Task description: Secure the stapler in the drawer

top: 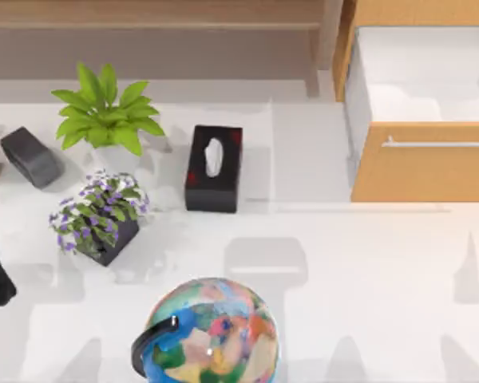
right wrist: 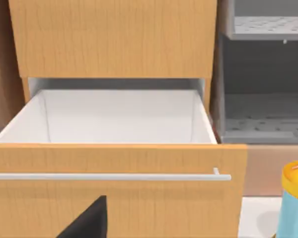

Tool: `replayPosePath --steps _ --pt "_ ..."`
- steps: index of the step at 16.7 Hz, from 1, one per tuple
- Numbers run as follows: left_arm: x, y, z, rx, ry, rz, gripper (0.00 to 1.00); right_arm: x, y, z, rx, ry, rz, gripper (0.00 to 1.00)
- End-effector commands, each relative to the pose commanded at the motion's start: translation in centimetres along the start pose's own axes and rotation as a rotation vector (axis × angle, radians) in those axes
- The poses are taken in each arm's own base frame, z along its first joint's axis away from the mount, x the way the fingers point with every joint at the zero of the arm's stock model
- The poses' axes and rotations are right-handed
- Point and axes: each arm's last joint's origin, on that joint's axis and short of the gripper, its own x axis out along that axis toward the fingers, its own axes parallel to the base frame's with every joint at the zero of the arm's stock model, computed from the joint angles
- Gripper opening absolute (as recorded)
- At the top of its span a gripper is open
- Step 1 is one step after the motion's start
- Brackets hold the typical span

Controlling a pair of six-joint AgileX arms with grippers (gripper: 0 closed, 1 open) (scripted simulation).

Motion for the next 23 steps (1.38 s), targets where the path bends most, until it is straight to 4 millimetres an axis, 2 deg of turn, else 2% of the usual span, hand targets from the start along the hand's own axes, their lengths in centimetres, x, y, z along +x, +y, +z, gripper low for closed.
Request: replayPosePath --steps 3,6,11,18,20,23 --pt "0.0 0.0 0.0 0.000 0.000 0.000 1.00 0.0 0.0 0.1 -0.005 0.015 -0.004 1.00" --pt "0.0 0.0 0.0 0.000 0.000 0.000 1.00 0.2 -0.3 0.9 -0.040 0.133 -0.025 1.00" --pt "0.0 0.0 0.0 0.000 0.000 0.000 1.00 1.7 -1.0 1.6 -0.105 0.568 -0.046 1.00" --pt "0.0 0.0 0.0 0.000 0.000 0.000 1.00 5.1 -2.5 0.8 -0.115 1.283 0.026 1.00" --pt "0.0 0.0 0.0 0.000 0.000 0.000 1.00 5.9 -2.9 0.6 -0.105 1.426 0.055 1.00" --pt "0.0 0.0 0.0 0.000 0.000 0.000 1.00 6.7 -3.4 0.8 -0.093 1.549 0.088 1.00"
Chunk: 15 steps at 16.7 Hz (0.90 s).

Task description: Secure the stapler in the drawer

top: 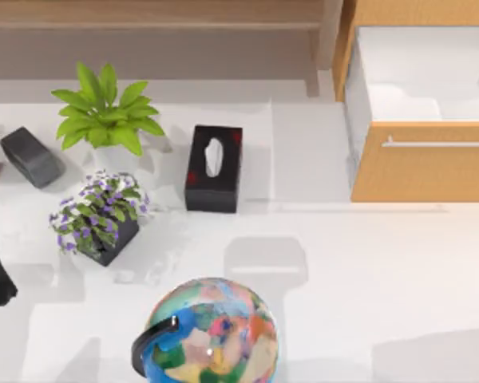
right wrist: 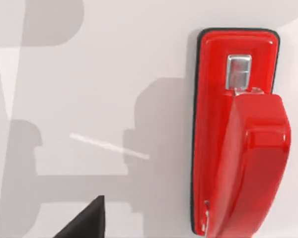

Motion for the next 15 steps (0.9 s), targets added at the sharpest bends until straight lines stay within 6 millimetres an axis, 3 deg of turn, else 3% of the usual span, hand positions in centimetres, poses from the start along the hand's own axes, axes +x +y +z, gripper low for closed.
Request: replayPosePath --steps 7,15 --pt "0.0 0.0 0.0 0.000 0.000 0.000 1.00 0.0 0.0 0.1 -0.005 0.019 0.006 1.00" --pt "0.0 0.0 0.0 0.000 0.000 0.000 1.00 4.7 -0.1 0.1 -0.003 0.018 0.006 1.00"
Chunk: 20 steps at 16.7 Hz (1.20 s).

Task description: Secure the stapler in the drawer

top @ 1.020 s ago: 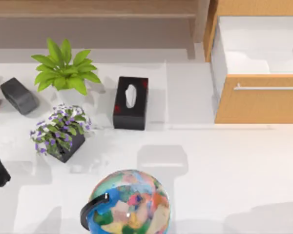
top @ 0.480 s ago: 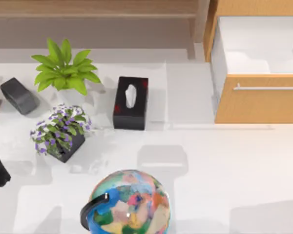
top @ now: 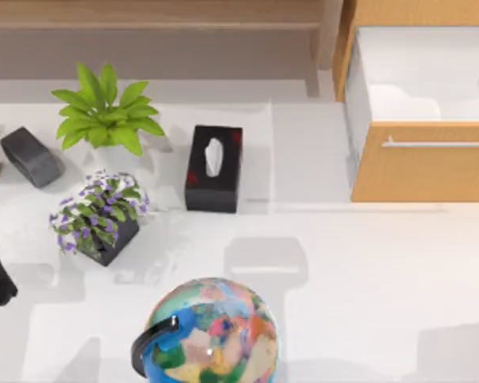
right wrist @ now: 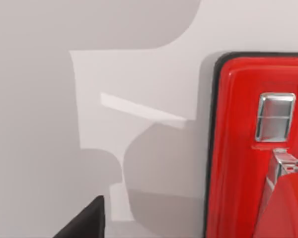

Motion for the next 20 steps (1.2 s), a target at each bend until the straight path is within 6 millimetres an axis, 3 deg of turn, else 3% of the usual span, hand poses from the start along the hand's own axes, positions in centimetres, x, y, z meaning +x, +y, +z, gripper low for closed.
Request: replayPosePath --steps 4,17,20 --pt "0.00 0.00 0.00 0.000 0.000 0.000 1.00 0.16 0.00 -0.03 0.000 0.003 0.001 1.00" --pt "0.00 0.00 0.00 0.000 0.000 0.000 1.00 0.16 0.00 -0.03 0.000 0.003 0.001 0.02" --pt "0.00 0.00 0.00 0.000 0.000 0.000 1.00 0.16 0.00 -0.03 0.000 0.003 0.001 0.00"
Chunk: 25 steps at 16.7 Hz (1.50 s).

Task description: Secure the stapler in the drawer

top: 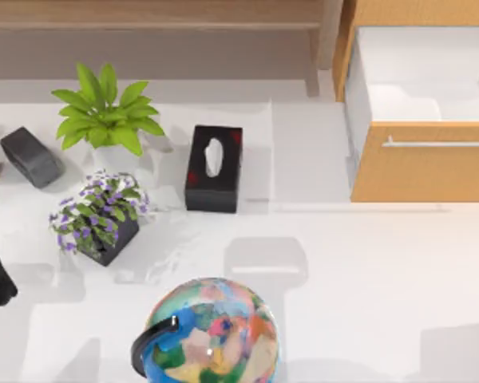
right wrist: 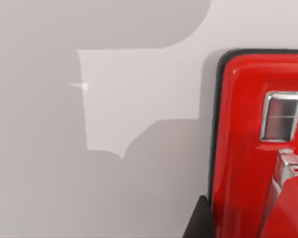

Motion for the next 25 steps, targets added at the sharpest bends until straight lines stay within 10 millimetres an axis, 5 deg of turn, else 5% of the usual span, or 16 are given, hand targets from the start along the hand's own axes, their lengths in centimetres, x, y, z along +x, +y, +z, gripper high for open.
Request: replayPosePath --steps 19,25 --pt "0.0 0.0 0.0 0.000 0.000 0.000 1.00 -2.9 0.0 0.0 0.002 0.003 0.001 0.00" --pt "0.0 0.0 0.0 0.000 0.000 0.000 1.00 -7.2 0.2 4.8 -0.126 -0.146 -0.084 0.00"
